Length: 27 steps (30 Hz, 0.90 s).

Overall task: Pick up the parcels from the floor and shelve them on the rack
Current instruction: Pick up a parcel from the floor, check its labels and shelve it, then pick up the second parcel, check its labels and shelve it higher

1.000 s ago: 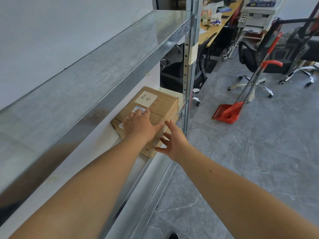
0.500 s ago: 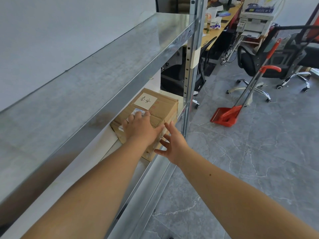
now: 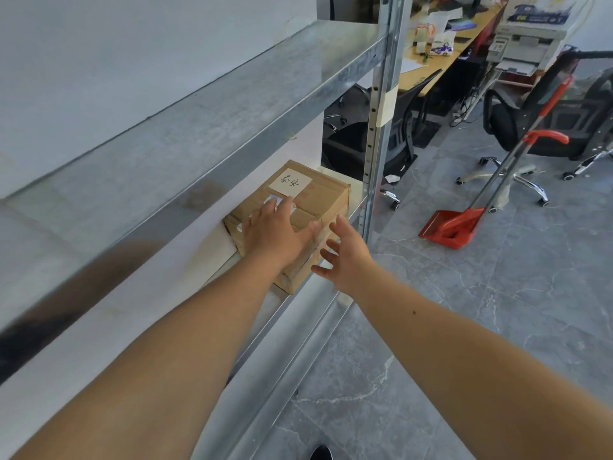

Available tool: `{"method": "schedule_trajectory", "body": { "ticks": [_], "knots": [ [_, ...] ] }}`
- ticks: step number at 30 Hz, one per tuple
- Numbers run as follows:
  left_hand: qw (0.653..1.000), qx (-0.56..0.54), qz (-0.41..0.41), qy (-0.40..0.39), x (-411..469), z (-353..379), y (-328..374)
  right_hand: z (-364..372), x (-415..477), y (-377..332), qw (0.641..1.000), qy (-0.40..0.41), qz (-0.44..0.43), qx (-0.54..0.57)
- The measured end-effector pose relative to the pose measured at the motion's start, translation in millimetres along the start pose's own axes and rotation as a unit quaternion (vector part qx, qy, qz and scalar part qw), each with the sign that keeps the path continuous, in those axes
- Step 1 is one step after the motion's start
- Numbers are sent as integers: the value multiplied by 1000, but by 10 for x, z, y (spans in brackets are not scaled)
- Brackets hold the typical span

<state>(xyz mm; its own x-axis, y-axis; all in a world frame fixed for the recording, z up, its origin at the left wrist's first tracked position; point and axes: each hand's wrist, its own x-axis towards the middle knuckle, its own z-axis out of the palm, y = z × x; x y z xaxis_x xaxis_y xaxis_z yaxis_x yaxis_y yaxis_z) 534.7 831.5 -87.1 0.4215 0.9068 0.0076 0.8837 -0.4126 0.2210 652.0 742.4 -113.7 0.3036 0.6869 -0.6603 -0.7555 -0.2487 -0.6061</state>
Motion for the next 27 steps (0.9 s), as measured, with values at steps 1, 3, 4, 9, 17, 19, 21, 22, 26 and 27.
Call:
{"method": "schedule_trajectory", "body": {
  "ticks": [1,3,4,9,17,19,21,22,26,27],
  "knots": [
    [1000,-6,-2,5,-57,-23,20,-20,-33,-30,1000,-3,2,-6],
    [999,-34,-12,9,-185,-65,64,-69,-117,-75,1000,-10,6,-20],
    [998,-59,-23,11,-249,-90,84,-90,-162,-98,999,-15,5,-29],
    [974,-189,-112,51,-609,-255,55,-91,-396,-131,995,-49,9,-85],
    [933,-258,-216,126,-1637,-618,-426,341,-818,249,967,-124,15,-220],
    [931,-243,-240,131,-1973,-724,-640,514,-978,422,958,-157,27,-238],
    [920,-236,-275,146,-2327,-829,-852,682,-1168,636,945,-201,41,-257],
    [912,-236,-295,158,-2512,-878,-959,760,-1281,763,934,-223,47,-275],
    [881,-229,-360,205,-3318,-1021,-1426,1064,-1829,1323,879,-291,46,-375],
    [872,-230,-373,217,-3541,-1044,-1554,1141,-1979,1478,868,-309,48,-386]
  ]
}}
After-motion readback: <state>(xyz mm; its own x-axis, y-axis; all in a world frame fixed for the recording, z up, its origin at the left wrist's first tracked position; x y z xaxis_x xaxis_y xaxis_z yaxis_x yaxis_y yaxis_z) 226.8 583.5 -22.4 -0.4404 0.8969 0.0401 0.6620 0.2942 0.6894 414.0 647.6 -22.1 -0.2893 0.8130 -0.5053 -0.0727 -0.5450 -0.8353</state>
